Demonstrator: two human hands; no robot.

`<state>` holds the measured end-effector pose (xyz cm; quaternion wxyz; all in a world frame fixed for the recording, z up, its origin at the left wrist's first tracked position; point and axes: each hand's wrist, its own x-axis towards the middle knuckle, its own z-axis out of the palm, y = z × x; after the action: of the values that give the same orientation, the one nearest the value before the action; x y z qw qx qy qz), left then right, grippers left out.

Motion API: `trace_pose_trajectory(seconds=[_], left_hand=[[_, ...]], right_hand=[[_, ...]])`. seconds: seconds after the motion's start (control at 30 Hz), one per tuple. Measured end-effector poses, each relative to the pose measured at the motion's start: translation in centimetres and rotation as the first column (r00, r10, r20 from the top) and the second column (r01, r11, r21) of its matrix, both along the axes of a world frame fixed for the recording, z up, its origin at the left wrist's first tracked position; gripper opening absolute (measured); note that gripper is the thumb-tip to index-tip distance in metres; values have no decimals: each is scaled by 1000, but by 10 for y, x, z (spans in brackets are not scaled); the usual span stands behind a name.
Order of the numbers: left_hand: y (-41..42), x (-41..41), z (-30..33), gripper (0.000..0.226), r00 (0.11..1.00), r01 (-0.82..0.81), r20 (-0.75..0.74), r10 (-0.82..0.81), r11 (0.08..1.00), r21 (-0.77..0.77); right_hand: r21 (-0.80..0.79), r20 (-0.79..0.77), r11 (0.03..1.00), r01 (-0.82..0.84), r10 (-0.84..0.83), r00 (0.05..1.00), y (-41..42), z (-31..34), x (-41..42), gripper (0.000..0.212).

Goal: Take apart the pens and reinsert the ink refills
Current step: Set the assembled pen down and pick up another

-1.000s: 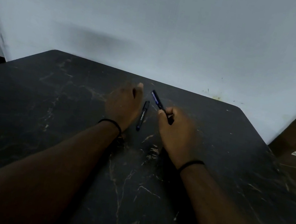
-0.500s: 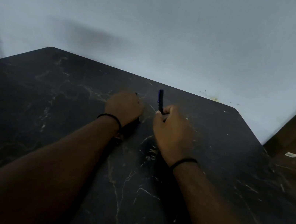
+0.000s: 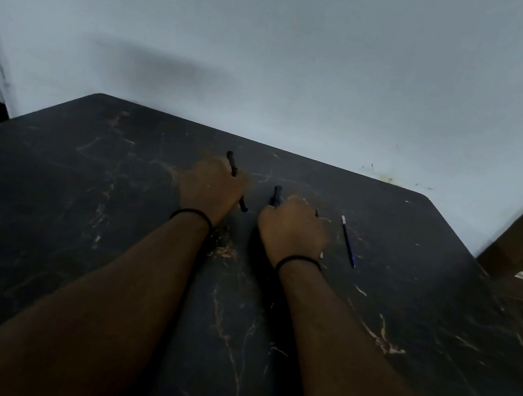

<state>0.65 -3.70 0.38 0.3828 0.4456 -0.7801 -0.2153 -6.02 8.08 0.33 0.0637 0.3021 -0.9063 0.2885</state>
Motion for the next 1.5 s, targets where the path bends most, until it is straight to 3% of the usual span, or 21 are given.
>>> trace_pose_trajectory(seconds=[0.5,0.73,0.93,1.07,1.13,1.23,1.3,1.37,1.43,1.5], left_hand=[[-1,-2,-5,38,997,58,-45,-59,998,-30],[4,0,-1,44,994,58,-87,-64,996,-65],[16,-11,1,43,930,220,-292,-224,974,-46],[38,-20,0,38,856,430,-267,-443,896,-108],[45,-22,-2,34,840,467,-213,-498,865,-182],[51,-23,-3,19,783,523,-221,-581,808,-272],[51,-22,-3,20,781,531,-190,-594,793,-299],[49,-21,-3,31,817,486,-179,-548,822,-298],[46,-22,-4,38,839,412,-254,-481,867,-279],[43,-22,-4,38,832,356,-360,-422,904,-238]], right_hand=[[-28,-68,999,26,-28,997,-11,-8,2,25],[-206,55,978,43,-32,998,-1,-3,-5,33],[-570,102,821,17,50,994,17,5,-13,26],[-716,234,693,82,127,964,17,14,-16,33],[-759,367,639,126,260,893,17,17,-17,38],[-795,493,595,118,522,696,22,18,-20,30],[-818,498,564,112,598,628,24,18,-22,25],[-845,483,510,159,602,635,25,21,-25,23],[-870,455,459,178,611,648,25,21,-27,23],[-867,431,484,121,602,673,24,18,-25,24]])
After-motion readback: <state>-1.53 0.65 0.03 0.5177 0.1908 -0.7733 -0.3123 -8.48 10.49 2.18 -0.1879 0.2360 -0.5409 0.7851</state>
